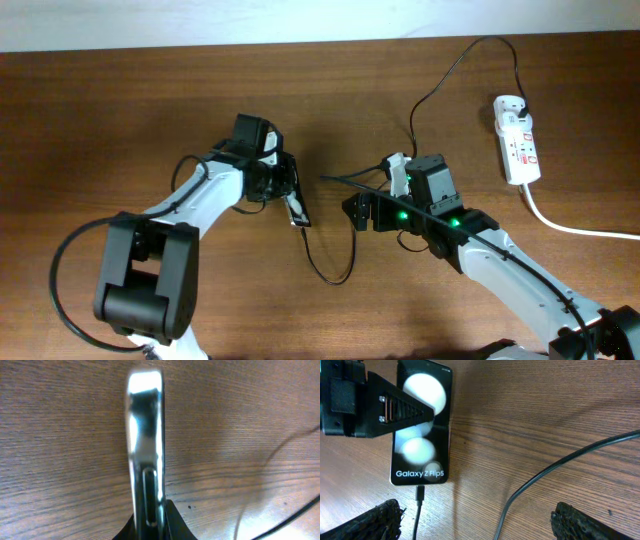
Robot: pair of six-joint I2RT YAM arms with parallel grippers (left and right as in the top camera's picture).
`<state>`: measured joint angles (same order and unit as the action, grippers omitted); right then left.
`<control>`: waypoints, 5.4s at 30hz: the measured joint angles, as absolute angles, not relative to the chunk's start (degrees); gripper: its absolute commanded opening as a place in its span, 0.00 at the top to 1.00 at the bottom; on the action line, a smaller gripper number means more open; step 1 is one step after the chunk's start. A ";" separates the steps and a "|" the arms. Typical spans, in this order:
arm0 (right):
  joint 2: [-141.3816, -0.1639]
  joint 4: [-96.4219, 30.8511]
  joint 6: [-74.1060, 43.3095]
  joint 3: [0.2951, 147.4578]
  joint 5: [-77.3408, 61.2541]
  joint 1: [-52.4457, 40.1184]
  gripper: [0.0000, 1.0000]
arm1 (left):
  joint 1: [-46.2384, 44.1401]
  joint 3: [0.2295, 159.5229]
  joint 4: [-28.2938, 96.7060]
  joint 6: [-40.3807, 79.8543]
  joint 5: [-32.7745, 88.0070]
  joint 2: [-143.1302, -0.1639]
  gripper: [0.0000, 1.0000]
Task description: Plug charger to phone and switch on socket
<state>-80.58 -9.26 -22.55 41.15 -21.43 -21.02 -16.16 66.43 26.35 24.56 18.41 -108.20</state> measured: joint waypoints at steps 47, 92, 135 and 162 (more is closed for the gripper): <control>-80.58 -9.26 -22.50 41.15 -21.41 -21.02 0.01 | -10.90 66.43 25.91 24.95 9.54 -108.22 0.01; -81.36 -33.17 -21.63 62.06 -19.27 -21.04 0.01 | -5.98 67.64 21.82 24.97 17.61 -108.22 0.01; -107.11 -61.04 -27.03 94.19 0.58 26.63 0.01 | -5.98 67.75 21.87 24.95 17.69 -108.22 0.01; -126.28 -39.00 -27.86 94.74 -0.01 26.00 0.01 | -5.98 67.75 21.87 24.95 17.80 -108.22 0.01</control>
